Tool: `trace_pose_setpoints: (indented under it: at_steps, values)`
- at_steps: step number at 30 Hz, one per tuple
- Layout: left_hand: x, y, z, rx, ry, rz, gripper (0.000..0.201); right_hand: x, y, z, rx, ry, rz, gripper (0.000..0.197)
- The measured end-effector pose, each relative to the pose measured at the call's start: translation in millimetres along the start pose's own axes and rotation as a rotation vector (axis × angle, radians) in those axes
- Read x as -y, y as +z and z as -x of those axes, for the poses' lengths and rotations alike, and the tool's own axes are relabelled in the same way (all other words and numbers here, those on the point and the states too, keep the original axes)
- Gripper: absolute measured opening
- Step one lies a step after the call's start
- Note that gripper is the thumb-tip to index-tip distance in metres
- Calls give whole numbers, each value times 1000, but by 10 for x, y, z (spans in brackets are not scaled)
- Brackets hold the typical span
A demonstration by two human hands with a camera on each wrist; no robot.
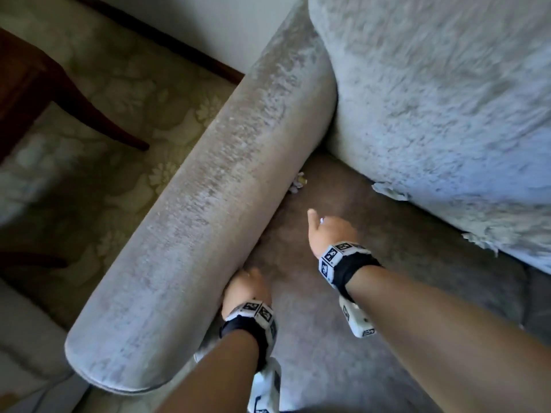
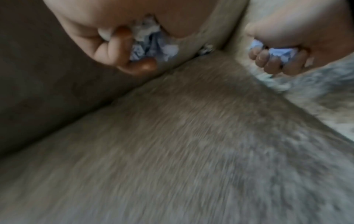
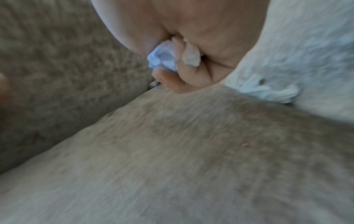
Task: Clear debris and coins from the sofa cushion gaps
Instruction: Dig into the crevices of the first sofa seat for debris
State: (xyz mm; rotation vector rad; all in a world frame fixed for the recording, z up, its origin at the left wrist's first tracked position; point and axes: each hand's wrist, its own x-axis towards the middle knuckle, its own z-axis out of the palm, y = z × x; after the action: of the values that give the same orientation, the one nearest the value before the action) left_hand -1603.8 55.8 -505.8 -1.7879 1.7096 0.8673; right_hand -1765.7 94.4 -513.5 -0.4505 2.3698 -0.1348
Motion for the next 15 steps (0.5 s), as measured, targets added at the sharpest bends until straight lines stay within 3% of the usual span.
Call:
trace_pose_setpoints:
  at_steps: [4, 7, 11, 15]
  values:
    - [-481, -236, 187, -1, -29, 122, 49, -360, -488, 49, 71, 79, 0, 52]
    - [-768, -333, 276, 29, 60, 33, 41, -577, -782, 73, 110, 73, 6, 37]
    - [-1149, -327, 280, 28, 207, -102, 36, -916, -1017, -123, 88, 91, -30, 40]
    - [-1492, -295, 59, 18, 191, -145, 44, -1124, -1009, -336, 18, 173, -71, 37]
